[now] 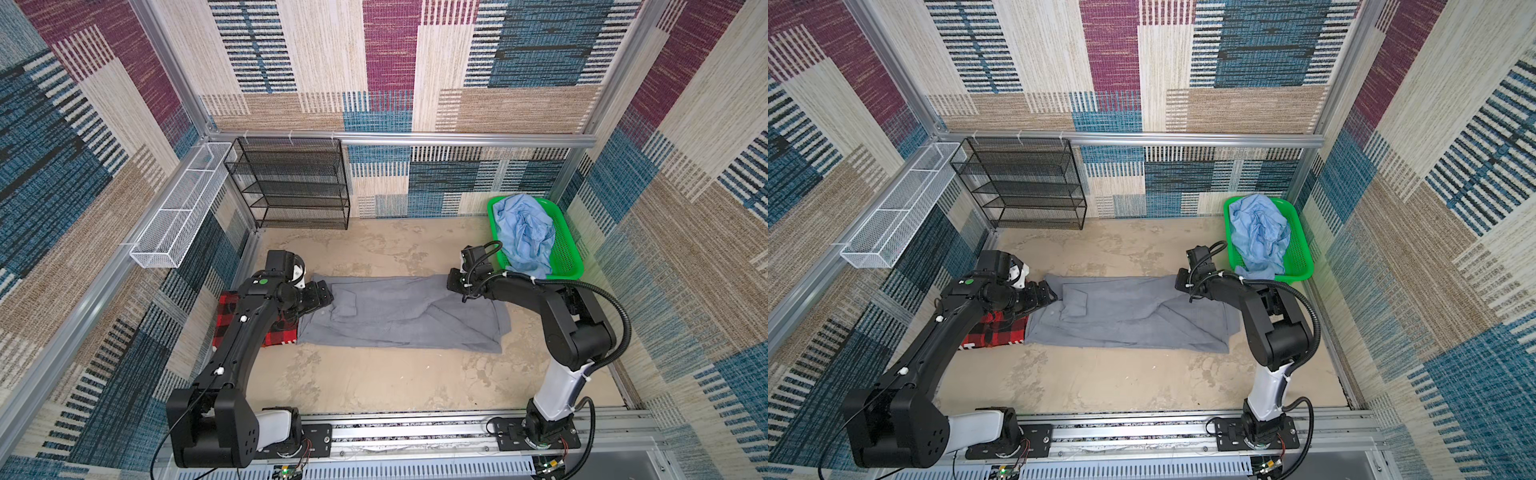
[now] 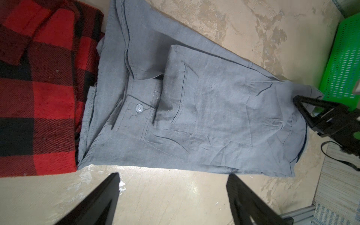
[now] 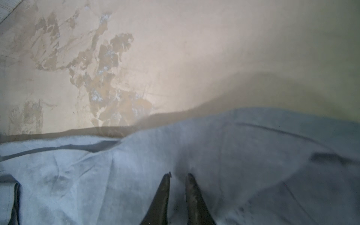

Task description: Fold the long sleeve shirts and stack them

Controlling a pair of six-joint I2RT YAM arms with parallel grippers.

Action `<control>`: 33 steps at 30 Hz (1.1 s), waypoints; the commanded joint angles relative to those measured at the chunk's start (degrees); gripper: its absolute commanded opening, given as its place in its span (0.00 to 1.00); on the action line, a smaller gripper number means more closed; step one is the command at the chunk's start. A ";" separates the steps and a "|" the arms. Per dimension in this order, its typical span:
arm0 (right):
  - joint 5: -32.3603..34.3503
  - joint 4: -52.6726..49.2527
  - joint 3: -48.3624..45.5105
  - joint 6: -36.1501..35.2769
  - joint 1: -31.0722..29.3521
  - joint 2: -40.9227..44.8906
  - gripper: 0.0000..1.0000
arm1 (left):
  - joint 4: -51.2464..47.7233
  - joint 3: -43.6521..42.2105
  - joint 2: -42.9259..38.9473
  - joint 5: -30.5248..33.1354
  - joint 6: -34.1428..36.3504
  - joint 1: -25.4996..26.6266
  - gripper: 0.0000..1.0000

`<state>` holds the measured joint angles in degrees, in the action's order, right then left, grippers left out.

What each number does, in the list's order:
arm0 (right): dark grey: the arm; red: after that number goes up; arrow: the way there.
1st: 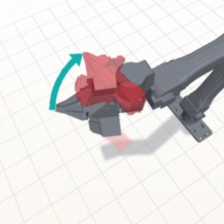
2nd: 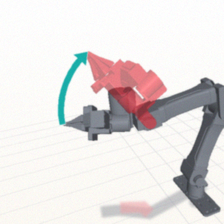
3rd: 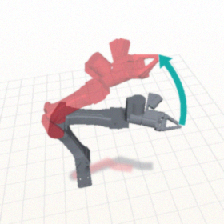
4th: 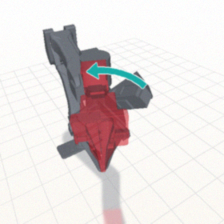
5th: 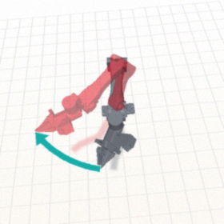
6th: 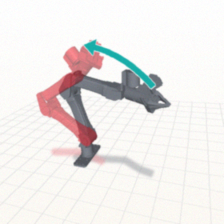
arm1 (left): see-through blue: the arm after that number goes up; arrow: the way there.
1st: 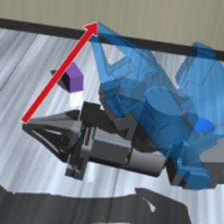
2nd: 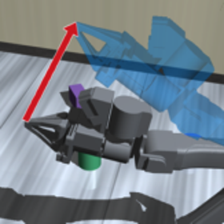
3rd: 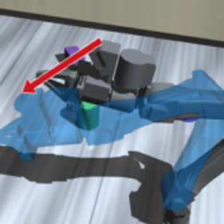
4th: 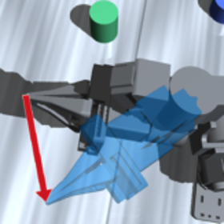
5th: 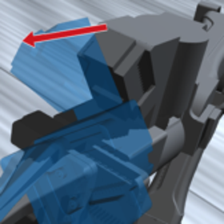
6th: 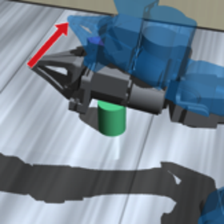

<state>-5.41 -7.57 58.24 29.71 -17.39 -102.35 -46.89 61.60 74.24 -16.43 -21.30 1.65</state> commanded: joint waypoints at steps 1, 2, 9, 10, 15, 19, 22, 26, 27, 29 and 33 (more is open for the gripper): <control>1.27 4.94 -4.29 2.36 -0.01 3.22 0.19 | 0.15 0.01 -0.04 -0.10 1.22 0.03 0.89; 1.37 5.54 -5.89 2.45 -0.01 3.91 0.19 | 0.15 -0.04 -0.11 -0.01 1.19 0.02 0.89; 0.72 7.13 -10.05 2.68 -0.01 6.11 0.20 | 0.22 -0.21 -0.40 -0.10 1.28 0.07 0.89; 0.05 7.58 -9.71 2.71 -0.01 8.11 0.21 | 0.22 -0.27 -0.32 -0.10 1.23 0.02 0.89; 3.01 2.83 -1.92 1.05 0.00 10.57 0.40 | 0.22 -0.08 -0.12 -0.19 1.22 0.04 0.89; -0.18 1.85 4.25 0.26 -0.01 3.70 0.47 | 0.22 -0.11 -0.31 -0.01 1.28 0.02 0.89; -5.66 4.31 6.01 1.36 0.01 -1.32 0.45 | 0.15 -0.08 -0.32 0.14 1.26 0.05 0.89; -8.64 9.70 1.52 3.15 -0.01 -2.10 0.37 | -0.01 -0.18 -0.58 0.45 1.35 0.02 0.89; -8.44 11.00 -0.32 3.31 0.03 -1.62 0.36 | -0.01 -0.21 -0.67 0.47 1.35 0.03 0.89; -7.88 12.36 -3.52 3.63 0.02 -0.94 0.32 | 0.01 -0.08 -0.63 0.39 1.27 0.02 0.89; -5.76 13.29 -9.50 4.23 -0.02 -0.56 0.25 | 0.02 0.12 -0.25 -0.10 1.30 0.05 0.89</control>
<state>-11.99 3.73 51.18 32.82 -17.32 -103.53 -46.92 61.60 73.84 -16.45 -21.30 1.67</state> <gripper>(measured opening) 0.259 0.892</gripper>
